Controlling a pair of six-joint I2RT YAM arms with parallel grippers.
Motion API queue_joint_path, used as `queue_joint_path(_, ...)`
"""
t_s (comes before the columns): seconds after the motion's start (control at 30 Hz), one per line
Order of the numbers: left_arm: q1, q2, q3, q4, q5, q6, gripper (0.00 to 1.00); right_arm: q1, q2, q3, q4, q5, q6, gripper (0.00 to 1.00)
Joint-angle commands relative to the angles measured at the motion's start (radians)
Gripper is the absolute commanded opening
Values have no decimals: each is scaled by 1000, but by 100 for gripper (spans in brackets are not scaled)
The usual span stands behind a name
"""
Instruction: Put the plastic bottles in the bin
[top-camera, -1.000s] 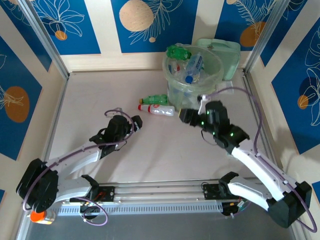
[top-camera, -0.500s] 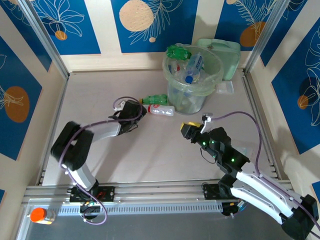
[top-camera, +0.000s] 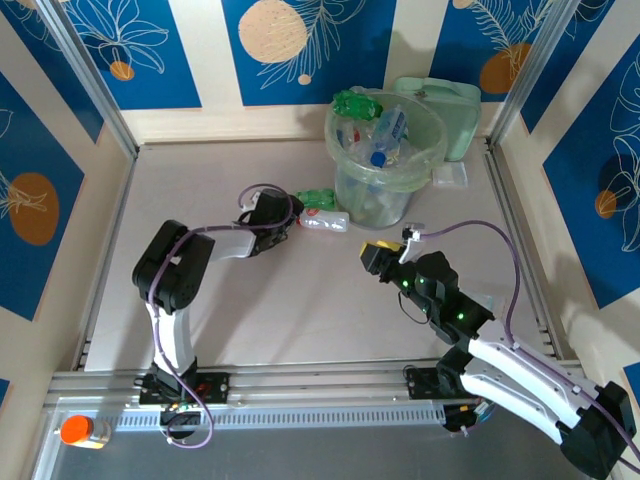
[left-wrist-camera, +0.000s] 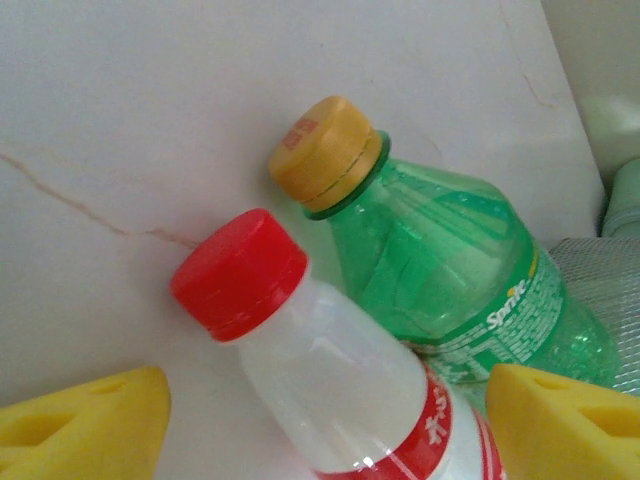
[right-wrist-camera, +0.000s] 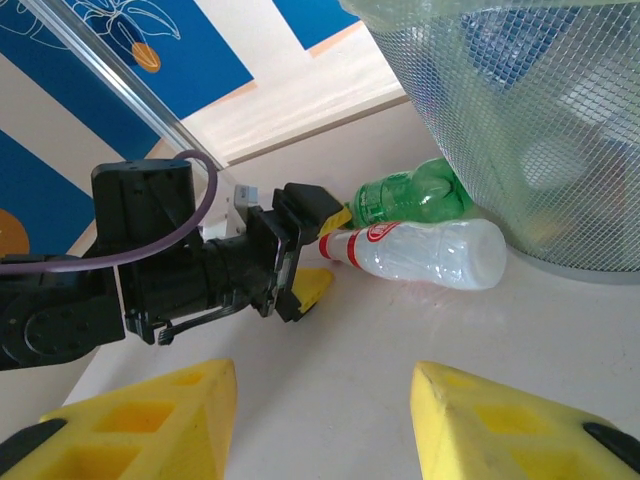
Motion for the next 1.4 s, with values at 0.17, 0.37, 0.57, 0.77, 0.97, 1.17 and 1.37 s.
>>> queue_joint_path(0.17,6,85,84,-44,19,-49,76,-6,-33,19,6,23,-4,50)
queue_joint_path(0.37,1,142,189,-121,47,-21,73,-8,-25,25,1,28,-7,49)
queue_joint_path(0.57,-1,175,232,-131,68,-18,67,-8,-22,26,-3,34,-8,49)
queue_joint_path(0.77,-10,142,191,-133,49,-9,55,-9,-22,28,-8,43,-5,49)
queue_joint_path(0.97,-14,111,152,-143,76,28,46,-10,-25,31,-14,46,-11,49)
queue_joint_path(1.17,-17,11,59,-165,75,86,43,-8,-27,32,-15,40,-11,49)
queue_joint_path(1.37,-19,-121,-28,-170,75,148,36,-8,-25,32,-18,37,-13,49)
